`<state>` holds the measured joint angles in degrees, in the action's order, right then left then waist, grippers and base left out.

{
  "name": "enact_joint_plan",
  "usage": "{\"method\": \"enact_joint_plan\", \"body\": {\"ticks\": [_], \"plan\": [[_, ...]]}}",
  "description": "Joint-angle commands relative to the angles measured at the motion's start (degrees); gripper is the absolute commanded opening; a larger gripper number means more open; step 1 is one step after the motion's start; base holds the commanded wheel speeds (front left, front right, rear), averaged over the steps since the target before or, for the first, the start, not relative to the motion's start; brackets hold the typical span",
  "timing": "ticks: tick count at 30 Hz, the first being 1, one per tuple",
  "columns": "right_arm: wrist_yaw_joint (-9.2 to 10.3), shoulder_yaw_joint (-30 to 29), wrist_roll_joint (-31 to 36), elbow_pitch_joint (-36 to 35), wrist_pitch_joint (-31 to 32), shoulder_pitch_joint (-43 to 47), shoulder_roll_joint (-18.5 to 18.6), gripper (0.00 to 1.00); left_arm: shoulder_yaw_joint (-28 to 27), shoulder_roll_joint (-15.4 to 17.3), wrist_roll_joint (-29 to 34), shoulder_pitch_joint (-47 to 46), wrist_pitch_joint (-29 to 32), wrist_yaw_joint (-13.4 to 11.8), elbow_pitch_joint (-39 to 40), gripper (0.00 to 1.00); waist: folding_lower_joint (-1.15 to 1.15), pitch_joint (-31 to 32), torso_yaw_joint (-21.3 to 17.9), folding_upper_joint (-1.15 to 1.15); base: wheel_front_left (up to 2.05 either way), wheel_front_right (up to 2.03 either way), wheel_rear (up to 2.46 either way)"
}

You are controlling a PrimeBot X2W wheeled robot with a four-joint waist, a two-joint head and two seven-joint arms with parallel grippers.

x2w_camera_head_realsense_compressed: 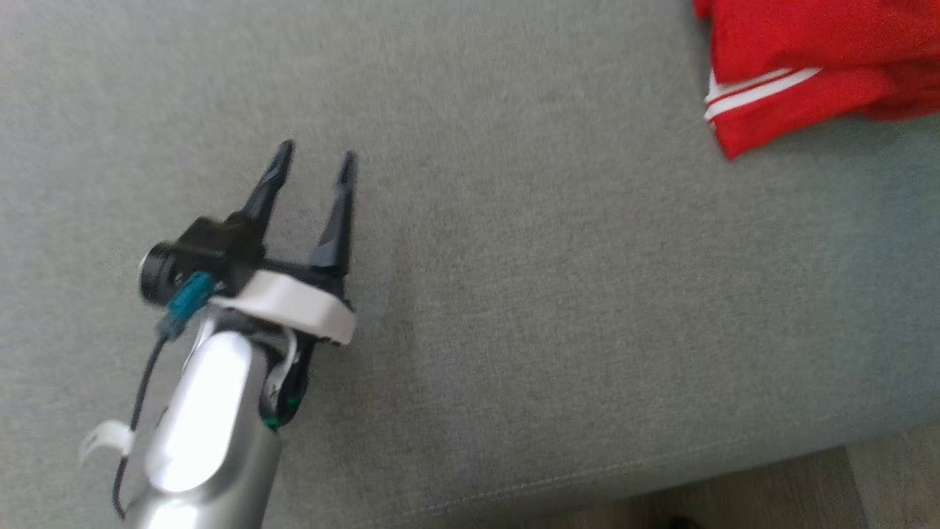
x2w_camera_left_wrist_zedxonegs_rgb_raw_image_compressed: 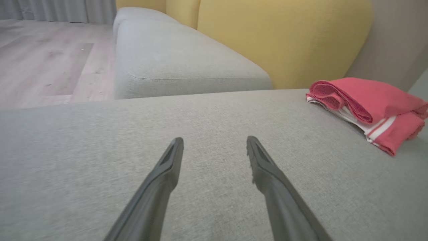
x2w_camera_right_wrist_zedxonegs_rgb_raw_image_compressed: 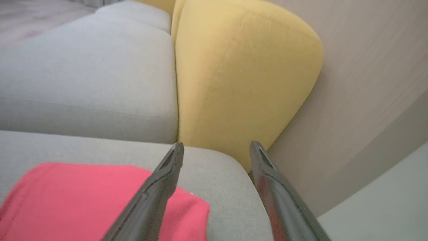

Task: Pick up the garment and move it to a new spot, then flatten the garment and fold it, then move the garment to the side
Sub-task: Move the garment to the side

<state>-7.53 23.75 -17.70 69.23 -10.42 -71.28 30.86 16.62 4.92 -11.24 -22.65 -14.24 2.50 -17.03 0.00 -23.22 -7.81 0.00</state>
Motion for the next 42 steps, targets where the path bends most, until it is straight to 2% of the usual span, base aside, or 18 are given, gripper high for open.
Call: {"method": "enact_joint_plan", "body": {"ticks": [1,4,10,16,22,25,33,42], "plan": [[0.04,0.1,0.4,-2.4,-2.4,0.3,-1.6,1.0,-3.3,0.9,-0.8,1.4,-0.6,-0.6,2.3,1.0,0.0,5.2,0.2,0.0,0.0,0.0,0.0],[0.04,-0.5,-1.1,-5.6,-3.8,3.2,-4.2,1.0,-5.6,1.0,-1.7,2.9,-0.7,-1.2,4.3,1.0,0.0,9.3,0.3,0.0,0.0,0.0,0.0],[0.04,-0.5,-3.9,-14.1,-4.4,11.1,-6.3,1.0,-9.2,1.1,-2.1,6.3,-0.7,-2.3,6.6,1.0,0.0,15.7,0.7,0.0,0.0,0.0,0.0],[0.04,-2.0,-7.3,-27.8,-4.5,24.6,-7.7,1.0,-12.2,0.5,-3.8,10.0,-0.7,-2.5,7.1,1.0,0.0,21.0,1.3,0.0,0.0,0.0,0.0],[0.04,-6.6,-7.2,-40.6,-4.6,40.1,-10.0,1.0,-14.1,-0.5,-5.8,13.3,-0.7,-3.7,5.1,1.0,0.0,23.7,2.3,0.0,0.0,0.0,0.0],[0.04,-9.0,-5.8,-45.5,-4.6,46.8,-11.5,1.0,-13.4,-0.6,-5.6,14.1,-0.7,-2.5,4.8,1.0,0.0,24.1,2.9,0.0,0.0,0.0,0.0],[0.04,-13.1,-0.8,-52.0,-4.6,57.7,-15.6,1.0,-13.8,-0.1,-0.9,15.9,-0.8,-4.1,4.1,1.0,0.0,24.7,3.9,0.0,0.0,0.0,0.0],[0.04,-15.7,2.7,-52.9,-4.6,60.6,-18.5,1.0,-14.4,-0.4,0.3,16.4,-0.8,-3.1,1.9,1.0,0.0,24.7,4.8,0.0,0.0,0.0,0.0]]}}
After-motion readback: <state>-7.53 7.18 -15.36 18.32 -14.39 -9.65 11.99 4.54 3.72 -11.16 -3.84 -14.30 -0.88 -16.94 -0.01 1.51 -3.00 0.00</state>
